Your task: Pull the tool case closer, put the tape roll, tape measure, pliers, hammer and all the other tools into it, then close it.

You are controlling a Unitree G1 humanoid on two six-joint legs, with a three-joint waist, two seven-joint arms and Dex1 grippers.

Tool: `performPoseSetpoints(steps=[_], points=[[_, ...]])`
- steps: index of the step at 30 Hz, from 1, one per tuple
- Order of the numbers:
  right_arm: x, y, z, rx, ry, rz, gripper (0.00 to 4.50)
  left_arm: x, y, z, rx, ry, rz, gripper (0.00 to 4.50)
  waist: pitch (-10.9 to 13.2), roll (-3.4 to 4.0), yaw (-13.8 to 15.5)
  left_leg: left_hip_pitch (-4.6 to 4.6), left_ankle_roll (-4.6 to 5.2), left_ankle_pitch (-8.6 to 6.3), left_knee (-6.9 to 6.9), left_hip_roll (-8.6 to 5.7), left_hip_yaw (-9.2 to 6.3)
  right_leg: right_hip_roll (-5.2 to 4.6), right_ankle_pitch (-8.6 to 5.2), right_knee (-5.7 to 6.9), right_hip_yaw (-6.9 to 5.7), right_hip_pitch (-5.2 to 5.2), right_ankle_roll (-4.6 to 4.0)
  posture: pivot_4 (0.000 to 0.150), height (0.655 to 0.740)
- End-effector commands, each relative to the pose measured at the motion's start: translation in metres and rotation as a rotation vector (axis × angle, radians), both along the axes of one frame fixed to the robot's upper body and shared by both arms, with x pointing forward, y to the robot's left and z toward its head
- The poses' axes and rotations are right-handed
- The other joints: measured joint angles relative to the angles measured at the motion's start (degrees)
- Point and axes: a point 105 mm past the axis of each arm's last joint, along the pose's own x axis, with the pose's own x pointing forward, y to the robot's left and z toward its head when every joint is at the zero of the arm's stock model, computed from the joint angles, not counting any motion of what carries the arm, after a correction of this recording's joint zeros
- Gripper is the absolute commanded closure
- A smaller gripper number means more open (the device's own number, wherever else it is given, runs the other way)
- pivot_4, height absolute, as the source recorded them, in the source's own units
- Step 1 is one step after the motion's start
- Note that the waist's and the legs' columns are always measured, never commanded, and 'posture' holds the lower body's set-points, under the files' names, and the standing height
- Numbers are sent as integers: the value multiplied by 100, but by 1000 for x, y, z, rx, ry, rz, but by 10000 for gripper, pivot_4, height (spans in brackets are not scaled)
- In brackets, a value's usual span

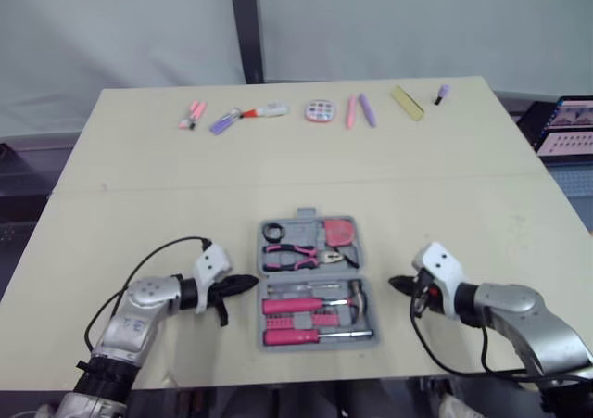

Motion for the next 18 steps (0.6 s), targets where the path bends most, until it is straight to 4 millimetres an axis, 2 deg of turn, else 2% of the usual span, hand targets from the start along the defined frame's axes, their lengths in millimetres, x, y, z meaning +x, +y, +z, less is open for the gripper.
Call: performPoseSetpoints(steps=[1,9,18], points=[[4,5,-1,-6,-11,29,44327,3,-6,4,7,-14,-14,45000,0,-3,-8,-15,0,0,2,-1,1,0,0,21,0,-20,0,1500,7400],[14,17,2,-3,-25,73,44327,9,-12,10,25,-29,-21,45000,0,-3,0,-29,-1,1,28,-9,7,-5,0,38,4,-40,0,1500,7400],[16,30,2,7,-22,114,44327,6,-25,5,36,-18,-45,45000,0,-2,13,-29,-1,0,29,-10,7,-5,0,41,4,-40,0,1500,7400]])
